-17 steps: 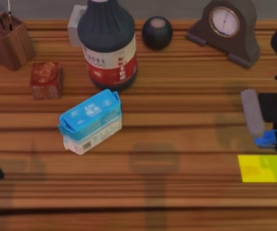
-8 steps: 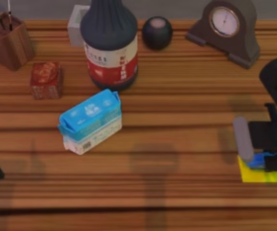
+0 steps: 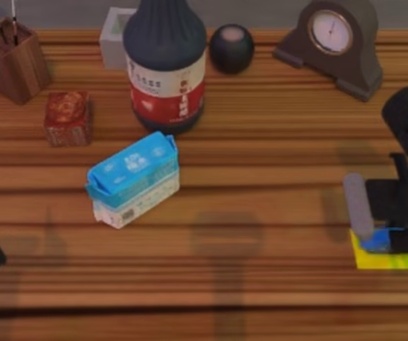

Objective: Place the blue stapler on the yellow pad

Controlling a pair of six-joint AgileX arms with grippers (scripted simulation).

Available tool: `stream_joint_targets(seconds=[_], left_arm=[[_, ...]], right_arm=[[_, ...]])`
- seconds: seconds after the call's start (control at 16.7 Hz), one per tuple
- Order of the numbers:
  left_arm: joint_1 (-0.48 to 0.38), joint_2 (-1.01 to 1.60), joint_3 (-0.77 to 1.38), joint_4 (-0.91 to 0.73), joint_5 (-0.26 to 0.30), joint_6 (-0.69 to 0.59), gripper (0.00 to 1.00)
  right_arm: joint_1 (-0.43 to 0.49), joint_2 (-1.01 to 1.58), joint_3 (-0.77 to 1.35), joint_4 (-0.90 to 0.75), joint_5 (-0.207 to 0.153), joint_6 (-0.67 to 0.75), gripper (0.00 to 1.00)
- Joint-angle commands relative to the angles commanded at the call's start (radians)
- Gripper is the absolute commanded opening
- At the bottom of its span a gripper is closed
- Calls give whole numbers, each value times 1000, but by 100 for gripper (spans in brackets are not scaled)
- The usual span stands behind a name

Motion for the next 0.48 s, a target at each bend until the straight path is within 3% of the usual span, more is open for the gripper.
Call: stream_joint_targets(seconds=[0.42,0.48], left_arm=[[0,0,0,0,0,0,100],[0,0,0,0,0,0,100]], right_arm=[[0,0,0,0,0,0,98],[0,0,0,0,0,0,100]])
